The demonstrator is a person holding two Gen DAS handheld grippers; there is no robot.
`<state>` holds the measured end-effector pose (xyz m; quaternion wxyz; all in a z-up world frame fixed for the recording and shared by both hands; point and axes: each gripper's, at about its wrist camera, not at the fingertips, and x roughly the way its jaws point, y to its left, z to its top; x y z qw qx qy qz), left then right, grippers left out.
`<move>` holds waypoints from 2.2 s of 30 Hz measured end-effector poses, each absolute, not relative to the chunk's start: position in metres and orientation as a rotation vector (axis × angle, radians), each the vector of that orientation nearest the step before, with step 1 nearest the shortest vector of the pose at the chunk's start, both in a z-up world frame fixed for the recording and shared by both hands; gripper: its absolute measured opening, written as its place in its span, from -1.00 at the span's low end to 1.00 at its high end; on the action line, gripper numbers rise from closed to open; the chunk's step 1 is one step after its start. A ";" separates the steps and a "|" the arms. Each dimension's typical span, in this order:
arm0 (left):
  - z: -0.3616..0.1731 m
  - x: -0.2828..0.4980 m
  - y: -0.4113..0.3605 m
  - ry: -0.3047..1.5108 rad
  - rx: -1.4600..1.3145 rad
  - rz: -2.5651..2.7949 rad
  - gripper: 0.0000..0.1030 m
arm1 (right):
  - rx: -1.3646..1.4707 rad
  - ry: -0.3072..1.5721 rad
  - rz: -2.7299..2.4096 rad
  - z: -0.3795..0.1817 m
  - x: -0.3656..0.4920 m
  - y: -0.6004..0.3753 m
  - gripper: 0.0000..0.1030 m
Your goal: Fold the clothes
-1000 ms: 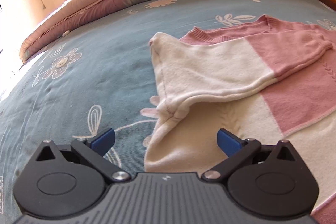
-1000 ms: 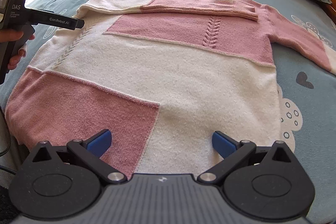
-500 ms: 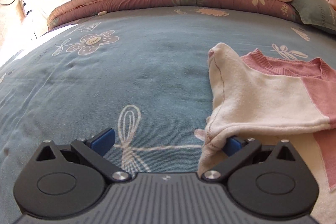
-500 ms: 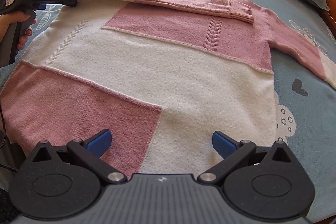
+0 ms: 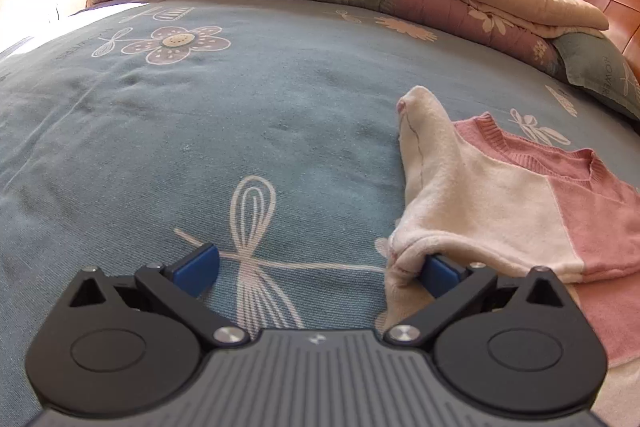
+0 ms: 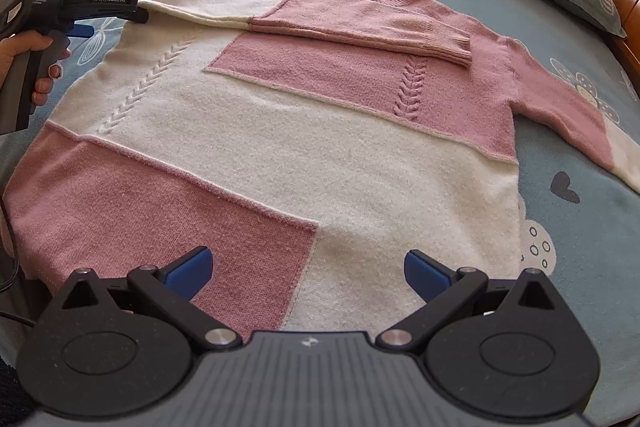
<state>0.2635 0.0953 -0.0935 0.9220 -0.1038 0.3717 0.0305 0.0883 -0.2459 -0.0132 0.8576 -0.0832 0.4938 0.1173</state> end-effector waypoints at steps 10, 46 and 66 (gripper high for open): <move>-0.036 0.254 0.104 0.703 -0.415 -0.253 0.99 | -0.134 1.046 0.271 -0.018 0.108 -0.238 1.00; -0.099 0.329 0.084 0.759 -0.446 -0.299 0.99 | -0.159 1.061 0.239 -0.035 0.114 -0.234 1.00; -0.101 0.401 0.102 0.788 -0.615 -0.319 0.99 | -0.160 1.046 0.238 -0.037 0.116 -0.234 1.00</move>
